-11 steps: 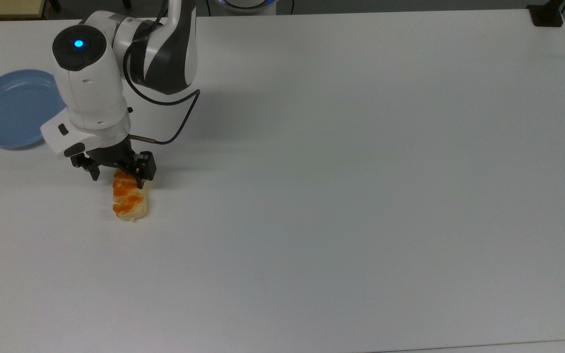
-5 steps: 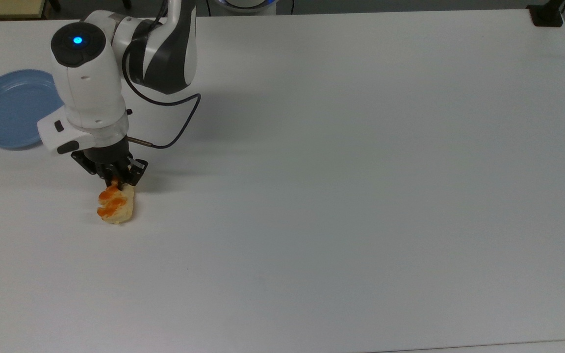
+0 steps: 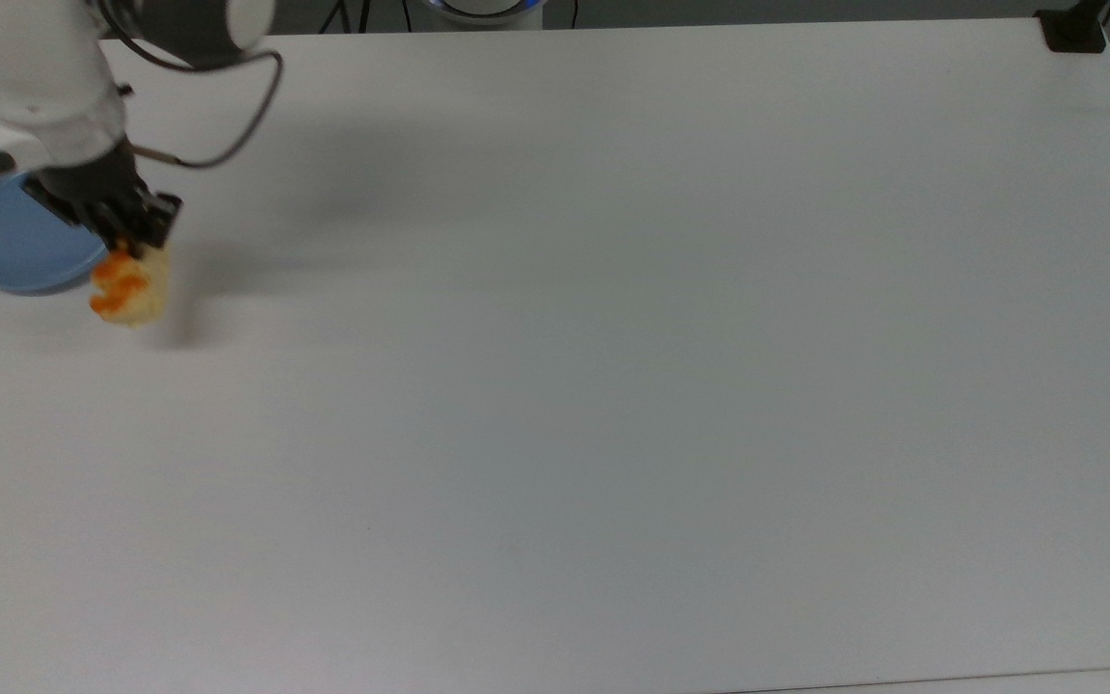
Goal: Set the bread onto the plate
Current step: 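Lift the bread roll and carry it over the blue plate, then lower the bread roll onto the plate and open the gripper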
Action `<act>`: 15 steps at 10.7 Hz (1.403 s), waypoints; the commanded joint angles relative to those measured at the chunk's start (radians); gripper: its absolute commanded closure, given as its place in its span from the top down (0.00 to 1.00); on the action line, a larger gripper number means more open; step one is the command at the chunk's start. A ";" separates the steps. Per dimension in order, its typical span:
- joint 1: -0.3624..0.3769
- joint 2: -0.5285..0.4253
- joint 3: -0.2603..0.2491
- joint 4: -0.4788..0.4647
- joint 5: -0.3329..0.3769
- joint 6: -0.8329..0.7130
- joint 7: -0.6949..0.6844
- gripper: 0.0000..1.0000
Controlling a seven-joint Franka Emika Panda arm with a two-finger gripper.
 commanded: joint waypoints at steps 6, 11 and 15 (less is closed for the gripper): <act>-0.261 -0.010 -0.005 -0.183 -0.034 0.263 -0.498 0.00; -0.269 0.036 -0.043 -0.210 0.007 0.334 -0.539 0.00; -0.275 0.042 -0.045 -0.204 0.015 0.331 -0.541 1.00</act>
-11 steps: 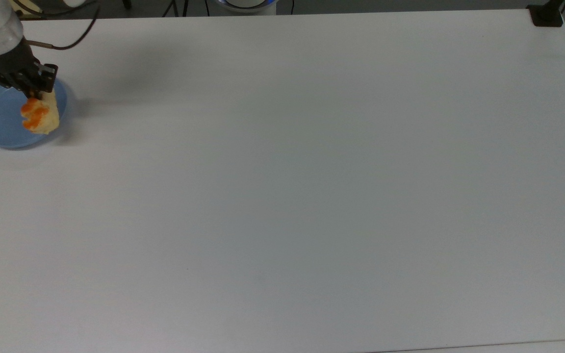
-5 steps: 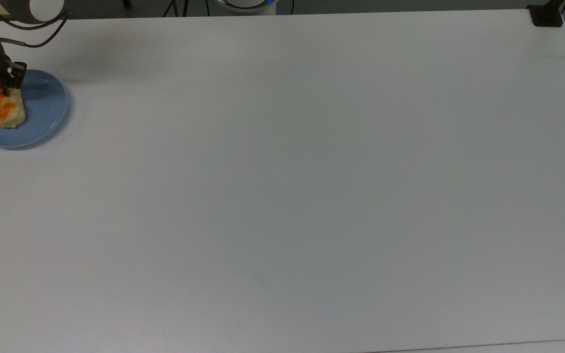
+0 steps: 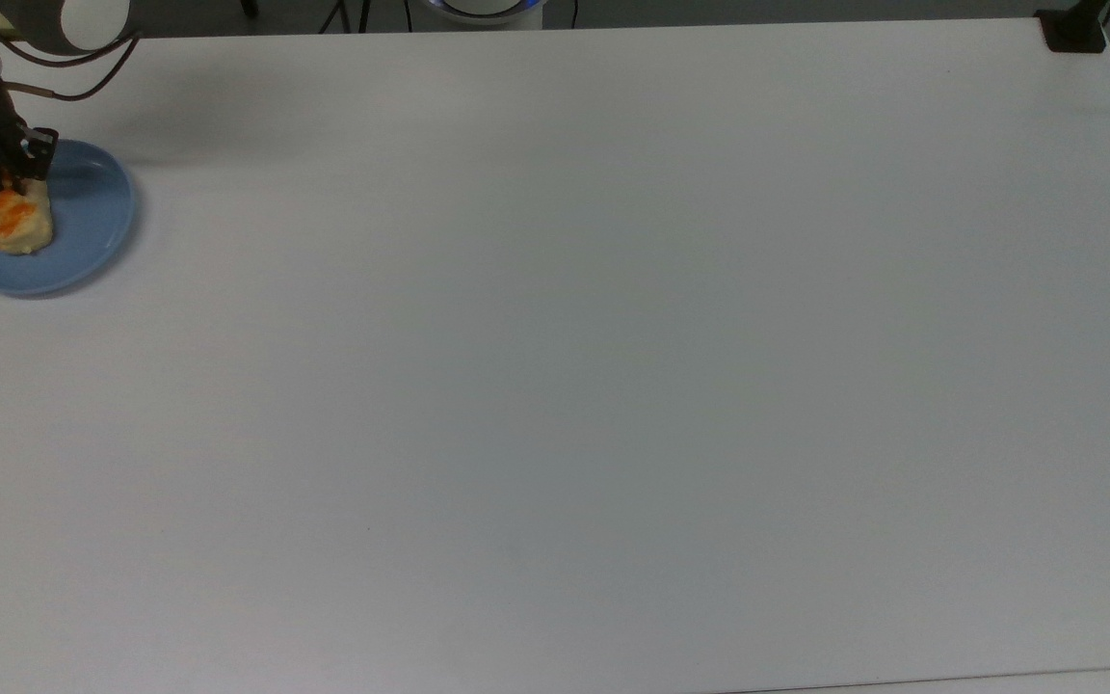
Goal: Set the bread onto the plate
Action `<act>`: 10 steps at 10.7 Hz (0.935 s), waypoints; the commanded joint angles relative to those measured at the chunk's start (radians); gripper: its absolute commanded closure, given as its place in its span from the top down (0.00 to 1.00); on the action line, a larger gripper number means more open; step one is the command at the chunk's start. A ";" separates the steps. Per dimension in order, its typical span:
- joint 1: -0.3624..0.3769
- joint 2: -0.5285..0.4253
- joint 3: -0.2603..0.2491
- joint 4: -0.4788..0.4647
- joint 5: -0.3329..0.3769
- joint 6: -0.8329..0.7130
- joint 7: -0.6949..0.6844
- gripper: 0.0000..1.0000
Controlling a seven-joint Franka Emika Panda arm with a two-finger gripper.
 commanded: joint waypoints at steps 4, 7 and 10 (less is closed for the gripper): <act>0.008 -0.067 -0.008 -0.010 0.022 -0.055 0.113 1.00; 0.071 -0.206 0.002 0.011 0.023 -0.259 0.353 1.00; 0.197 -0.311 0.002 0.071 0.028 -0.487 0.503 1.00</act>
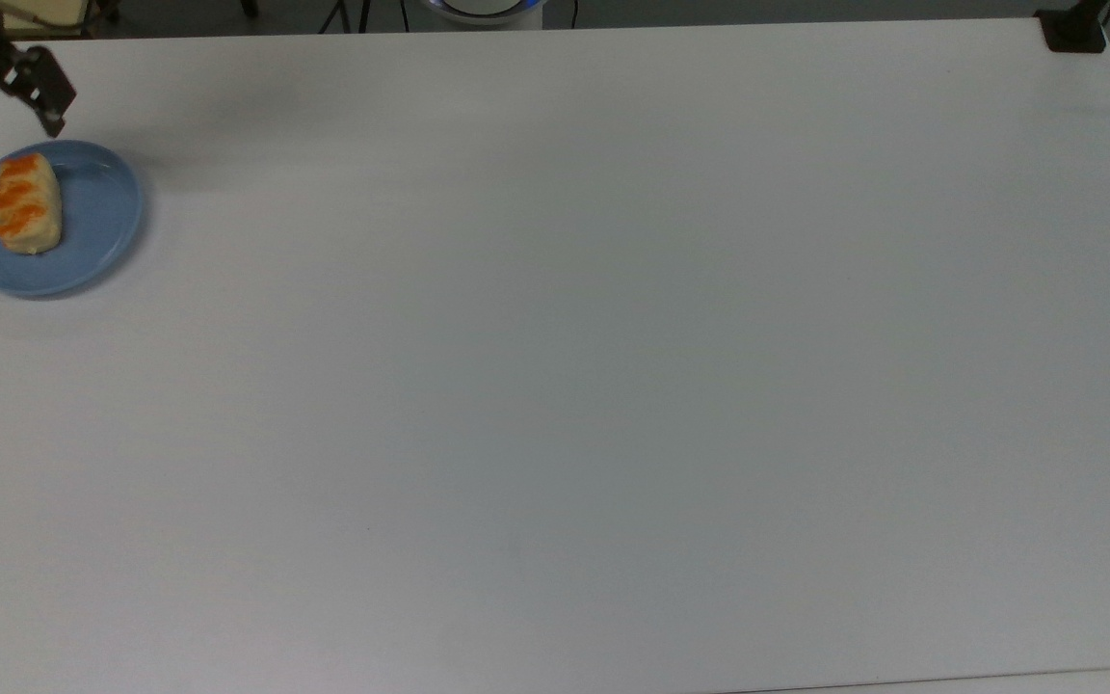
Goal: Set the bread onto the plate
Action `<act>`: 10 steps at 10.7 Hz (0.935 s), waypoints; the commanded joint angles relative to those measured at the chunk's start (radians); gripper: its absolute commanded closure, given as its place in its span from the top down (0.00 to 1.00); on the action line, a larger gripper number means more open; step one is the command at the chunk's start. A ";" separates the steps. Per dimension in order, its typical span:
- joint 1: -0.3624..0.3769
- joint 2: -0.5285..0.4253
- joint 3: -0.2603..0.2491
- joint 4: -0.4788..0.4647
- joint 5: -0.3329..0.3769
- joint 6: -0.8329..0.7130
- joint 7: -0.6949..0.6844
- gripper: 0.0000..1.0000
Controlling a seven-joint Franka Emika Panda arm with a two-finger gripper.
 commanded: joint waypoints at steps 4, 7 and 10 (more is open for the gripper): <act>0.315 -0.165 -0.018 0.045 0.068 -0.221 0.477 1.00; 0.469 -0.168 -0.017 0.060 0.075 -0.222 0.628 1.00; 0.526 -0.177 -0.006 0.067 0.061 -0.222 0.618 1.00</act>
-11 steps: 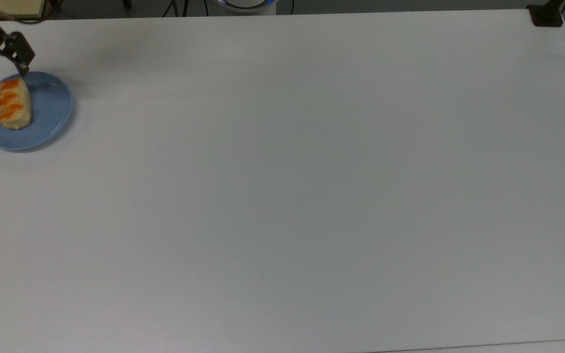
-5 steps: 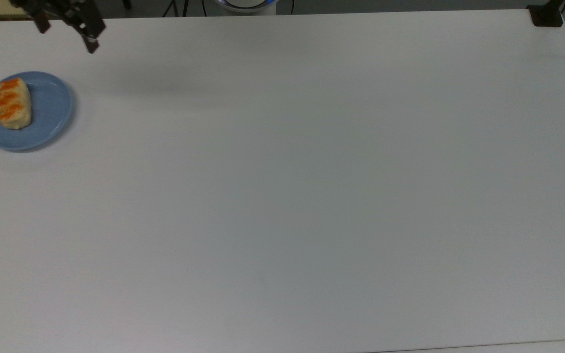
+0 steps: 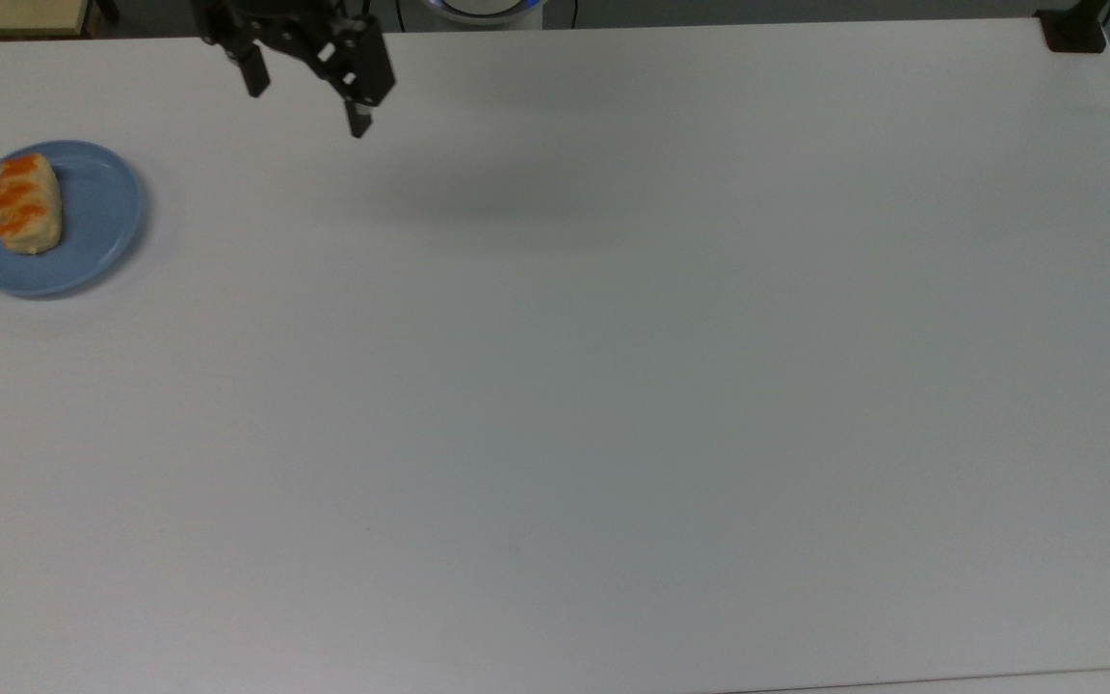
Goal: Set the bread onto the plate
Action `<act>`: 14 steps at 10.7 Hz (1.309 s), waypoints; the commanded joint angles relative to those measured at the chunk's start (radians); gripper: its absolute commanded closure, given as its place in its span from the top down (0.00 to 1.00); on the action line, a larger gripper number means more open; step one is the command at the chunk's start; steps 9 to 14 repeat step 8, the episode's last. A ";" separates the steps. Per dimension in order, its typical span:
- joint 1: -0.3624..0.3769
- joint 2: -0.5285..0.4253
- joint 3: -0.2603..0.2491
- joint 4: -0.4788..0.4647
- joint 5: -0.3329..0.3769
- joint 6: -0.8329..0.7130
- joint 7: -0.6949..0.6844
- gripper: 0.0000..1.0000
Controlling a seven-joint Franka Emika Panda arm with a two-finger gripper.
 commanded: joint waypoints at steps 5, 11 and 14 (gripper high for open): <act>0.008 -0.041 0.031 0.002 -0.010 -0.114 -0.271 1.00; -0.002 -0.041 0.031 0.002 -0.008 -0.114 -0.291 1.00; -0.002 -0.041 0.031 0.002 -0.008 -0.114 -0.291 1.00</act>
